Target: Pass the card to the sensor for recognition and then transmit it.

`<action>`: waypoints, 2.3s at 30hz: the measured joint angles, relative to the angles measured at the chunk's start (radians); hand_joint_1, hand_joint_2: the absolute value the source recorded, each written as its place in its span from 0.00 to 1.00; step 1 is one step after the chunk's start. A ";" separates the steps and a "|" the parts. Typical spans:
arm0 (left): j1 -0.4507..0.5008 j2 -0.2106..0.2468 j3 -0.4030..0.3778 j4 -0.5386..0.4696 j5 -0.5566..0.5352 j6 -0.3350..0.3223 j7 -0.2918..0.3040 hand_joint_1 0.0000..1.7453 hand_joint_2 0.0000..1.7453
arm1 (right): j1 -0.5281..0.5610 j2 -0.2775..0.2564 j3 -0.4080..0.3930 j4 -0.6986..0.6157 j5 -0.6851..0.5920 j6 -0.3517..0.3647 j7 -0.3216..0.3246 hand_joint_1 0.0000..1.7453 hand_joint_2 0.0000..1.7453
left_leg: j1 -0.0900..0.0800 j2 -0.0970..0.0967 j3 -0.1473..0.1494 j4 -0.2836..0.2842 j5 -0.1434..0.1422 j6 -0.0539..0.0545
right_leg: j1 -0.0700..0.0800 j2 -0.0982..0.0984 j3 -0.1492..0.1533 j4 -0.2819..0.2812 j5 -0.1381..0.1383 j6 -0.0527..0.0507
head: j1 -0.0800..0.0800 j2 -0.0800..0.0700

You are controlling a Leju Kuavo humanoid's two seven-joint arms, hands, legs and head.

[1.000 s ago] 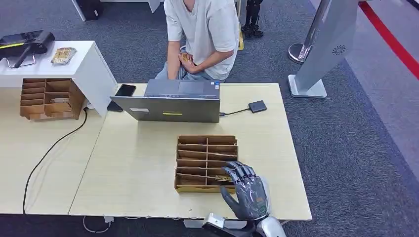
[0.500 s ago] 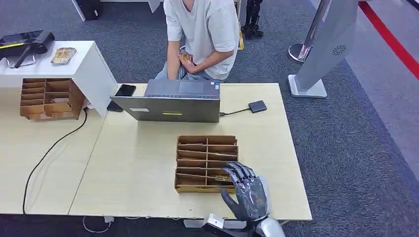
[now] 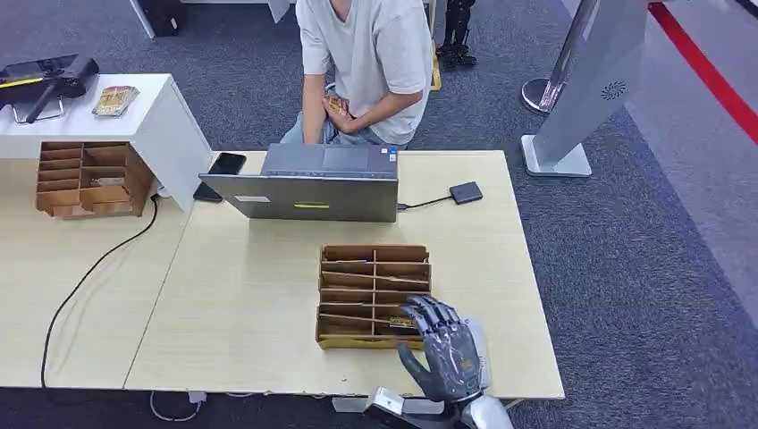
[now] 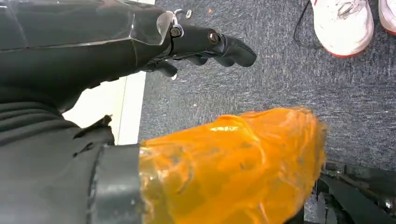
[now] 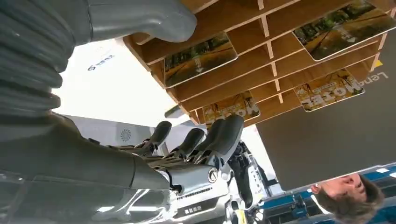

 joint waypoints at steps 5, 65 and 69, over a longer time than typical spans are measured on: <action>0.000 0.000 0.000 0.000 -0.003 0.000 0.000 0.00 0.00 | -0.002 0.005 0.000 0.011 -0.001 0.002 0.000 0.32 1.00 | 0.000 0.000 0.000 0.000 0.000 0.000 | 0.000 0.000 0.000 0.000 0.000 0.000 | 0.000 0.000; 0.000 0.000 0.000 0.000 -0.007 -0.006 -0.002 0.00 0.00 | -0.040 0.033 -0.002 0.119 -0.012 0.006 0.011 0.83 1.00 | 0.000 0.000 0.000 0.000 0.000 0.000 | 0.000 0.000 0.000 0.000 0.000 0.000 | 0.000 0.000; 0.000 0.000 0.000 0.000 -0.003 -0.010 -0.003 0.00 0.00 | -0.048 0.033 -0.004 0.124 -0.012 0.005 0.013 0.85 1.00 | 0.000 0.000 0.000 0.000 0.000 0.000 | 0.000 0.000 0.000 0.000 0.000 0.000 | 0.000 0.000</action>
